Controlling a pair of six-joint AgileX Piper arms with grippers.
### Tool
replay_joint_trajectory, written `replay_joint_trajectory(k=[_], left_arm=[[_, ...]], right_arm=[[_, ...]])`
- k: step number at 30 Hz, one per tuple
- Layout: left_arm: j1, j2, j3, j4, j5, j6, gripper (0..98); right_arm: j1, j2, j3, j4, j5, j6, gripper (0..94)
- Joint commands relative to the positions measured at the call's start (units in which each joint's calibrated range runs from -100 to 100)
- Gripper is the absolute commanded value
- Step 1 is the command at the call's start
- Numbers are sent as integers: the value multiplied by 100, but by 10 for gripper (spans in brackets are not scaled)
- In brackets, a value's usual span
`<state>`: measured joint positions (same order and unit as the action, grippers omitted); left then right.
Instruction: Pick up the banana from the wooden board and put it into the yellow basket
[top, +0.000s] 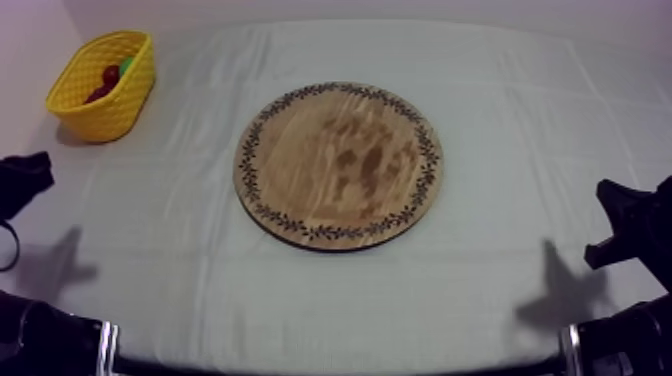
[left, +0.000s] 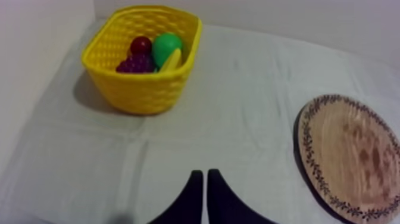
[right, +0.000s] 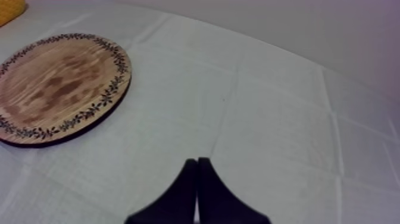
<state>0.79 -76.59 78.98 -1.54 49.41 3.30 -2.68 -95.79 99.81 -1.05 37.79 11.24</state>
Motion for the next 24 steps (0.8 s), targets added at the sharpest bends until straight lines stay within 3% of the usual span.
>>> replay_joint_trajectory(k=[1,24], left_arm=[[4,-265,393,9,-66,-20,1],[24,-1405,1844,23,-1050,-49,1]], right_arm=[[0,3,-3,0,3,2,2],[5,3,-3,0,3,2,2]])
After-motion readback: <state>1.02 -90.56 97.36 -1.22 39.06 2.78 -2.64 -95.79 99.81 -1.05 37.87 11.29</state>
